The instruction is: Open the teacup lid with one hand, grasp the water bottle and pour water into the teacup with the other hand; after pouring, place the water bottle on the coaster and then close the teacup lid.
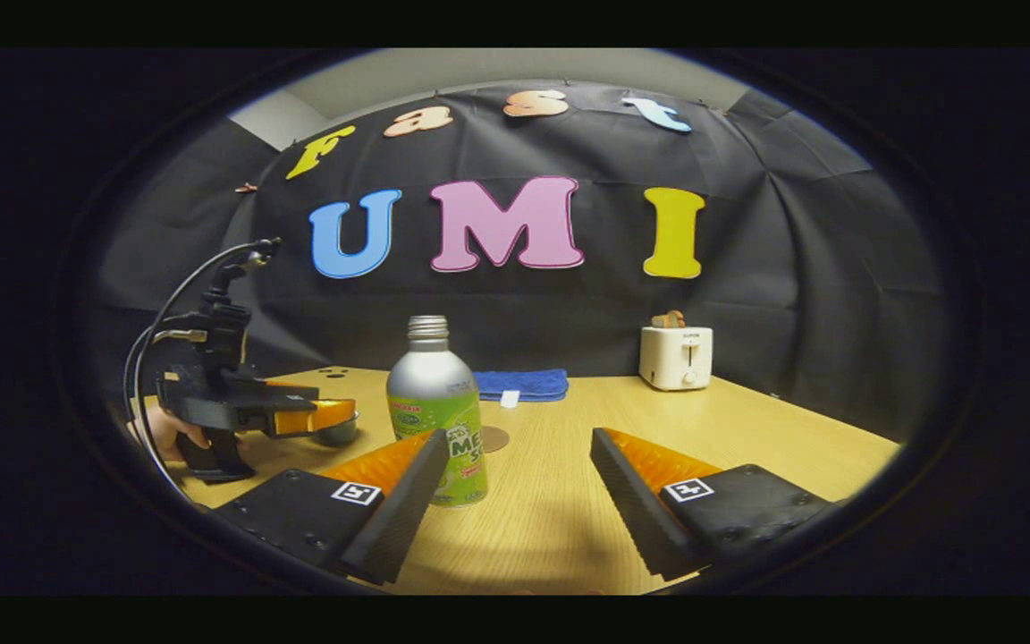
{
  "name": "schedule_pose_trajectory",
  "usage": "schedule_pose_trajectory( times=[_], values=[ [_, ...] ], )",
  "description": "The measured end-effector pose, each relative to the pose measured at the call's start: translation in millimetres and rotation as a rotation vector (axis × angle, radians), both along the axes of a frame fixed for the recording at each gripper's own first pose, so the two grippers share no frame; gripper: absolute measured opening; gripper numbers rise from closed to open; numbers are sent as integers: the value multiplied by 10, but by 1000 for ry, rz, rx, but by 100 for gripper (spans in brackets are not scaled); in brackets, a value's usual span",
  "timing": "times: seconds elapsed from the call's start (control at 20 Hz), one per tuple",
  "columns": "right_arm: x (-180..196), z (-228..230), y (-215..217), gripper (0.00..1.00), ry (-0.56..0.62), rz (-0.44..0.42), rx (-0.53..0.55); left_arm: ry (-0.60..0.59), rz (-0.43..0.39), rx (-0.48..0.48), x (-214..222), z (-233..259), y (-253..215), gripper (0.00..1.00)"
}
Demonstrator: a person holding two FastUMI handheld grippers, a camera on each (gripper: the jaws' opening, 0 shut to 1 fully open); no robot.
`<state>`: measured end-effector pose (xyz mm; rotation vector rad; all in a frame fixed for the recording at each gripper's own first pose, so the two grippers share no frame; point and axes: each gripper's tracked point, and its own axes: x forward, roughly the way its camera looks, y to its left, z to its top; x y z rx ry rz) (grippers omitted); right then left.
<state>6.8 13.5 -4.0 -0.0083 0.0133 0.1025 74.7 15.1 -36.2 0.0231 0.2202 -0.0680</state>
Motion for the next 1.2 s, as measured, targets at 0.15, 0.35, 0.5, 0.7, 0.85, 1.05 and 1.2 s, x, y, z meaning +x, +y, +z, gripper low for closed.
schedule_pose_trajectory(
  times=[0.15, 0.35, 0.5, 0.7, 0.85, 1.05, 1.2],
  values=[
    [-9, -7, 1, 99, 0, 7, 0, 5, 10, 11, 75, -5, 21, 70],
    [-13, -14, 33, 99, 0, 25, 0, 23, 27, 46, 116, -26, 33, 57],
    [-24, -17, 72, 99, 0, 45, 1, 15, 47, 49, 124, -1, 76, 41],
    [-48, -12, 151, 99, 3, 84, 3, -8, 49, 31, 113, 43, 75, 31],
    [-194, -30, 310, 99, 6, 137, 3, -77, 47, 0, 62, 154, 97, 31],
    [-225, -31, 490, 98, 8, 143, -4, -163, 37, -62, -64, 261, 154, 31],
    [-72, -77, 557, 98, 29, 120, -18, -217, 9, -64, -125, 338, 194, 31]
  ],
)
